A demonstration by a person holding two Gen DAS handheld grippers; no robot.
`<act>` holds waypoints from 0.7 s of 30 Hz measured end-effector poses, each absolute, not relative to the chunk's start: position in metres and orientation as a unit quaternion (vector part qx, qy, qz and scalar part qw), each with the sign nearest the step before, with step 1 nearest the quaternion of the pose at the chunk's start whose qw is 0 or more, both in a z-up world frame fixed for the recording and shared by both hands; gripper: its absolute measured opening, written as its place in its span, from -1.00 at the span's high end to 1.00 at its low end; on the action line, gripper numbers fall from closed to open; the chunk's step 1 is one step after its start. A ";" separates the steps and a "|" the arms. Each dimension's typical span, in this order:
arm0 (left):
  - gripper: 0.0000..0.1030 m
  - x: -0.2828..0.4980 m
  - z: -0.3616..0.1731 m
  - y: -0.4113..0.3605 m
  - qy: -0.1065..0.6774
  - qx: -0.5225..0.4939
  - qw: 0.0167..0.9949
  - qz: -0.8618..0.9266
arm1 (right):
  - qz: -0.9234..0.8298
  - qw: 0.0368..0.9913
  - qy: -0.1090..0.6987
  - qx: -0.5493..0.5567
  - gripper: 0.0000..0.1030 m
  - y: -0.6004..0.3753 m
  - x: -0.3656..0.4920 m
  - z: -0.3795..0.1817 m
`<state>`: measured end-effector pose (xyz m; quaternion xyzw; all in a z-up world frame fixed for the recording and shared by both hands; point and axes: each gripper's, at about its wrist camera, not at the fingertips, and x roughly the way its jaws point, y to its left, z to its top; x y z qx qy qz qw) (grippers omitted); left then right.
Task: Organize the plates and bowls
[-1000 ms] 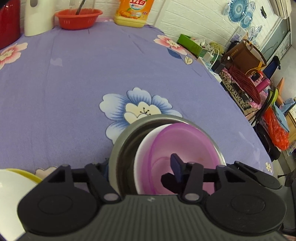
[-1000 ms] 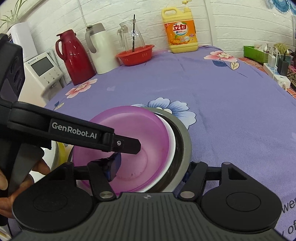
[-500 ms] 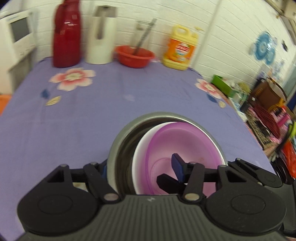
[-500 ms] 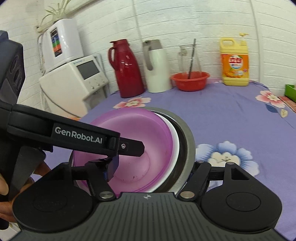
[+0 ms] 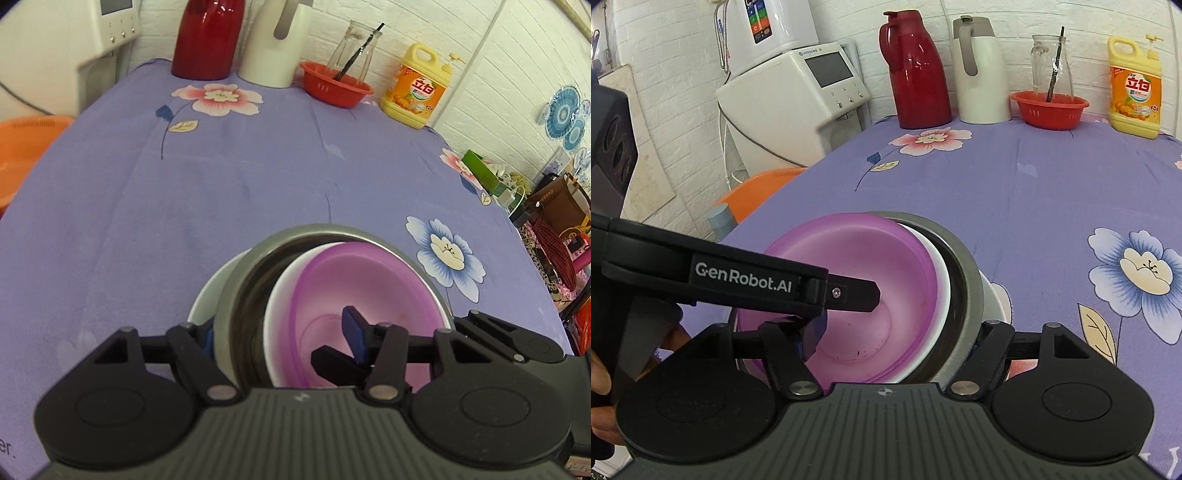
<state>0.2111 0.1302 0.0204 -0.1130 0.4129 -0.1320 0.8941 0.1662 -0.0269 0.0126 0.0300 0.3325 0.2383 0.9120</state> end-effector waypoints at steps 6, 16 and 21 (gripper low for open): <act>-0.15 0.206 0.017 0.128 0.414 -0.114 0.892 -0.142 | 0.243 0.905 0.348 0.036 -1.00 -0.028 0.161 0.007; -0.39 0.190 0.063 0.137 0.316 -0.094 0.938 -0.108 | 0.227 0.925 0.305 0.031 -1.00 -0.031 0.161 0.017; -0.39 0.189 0.073 0.137 0.300 -0.108 0.942 -0.102 | 0.252 0.912 0.323 0.030 -1.00 -0.031 0.165 0.014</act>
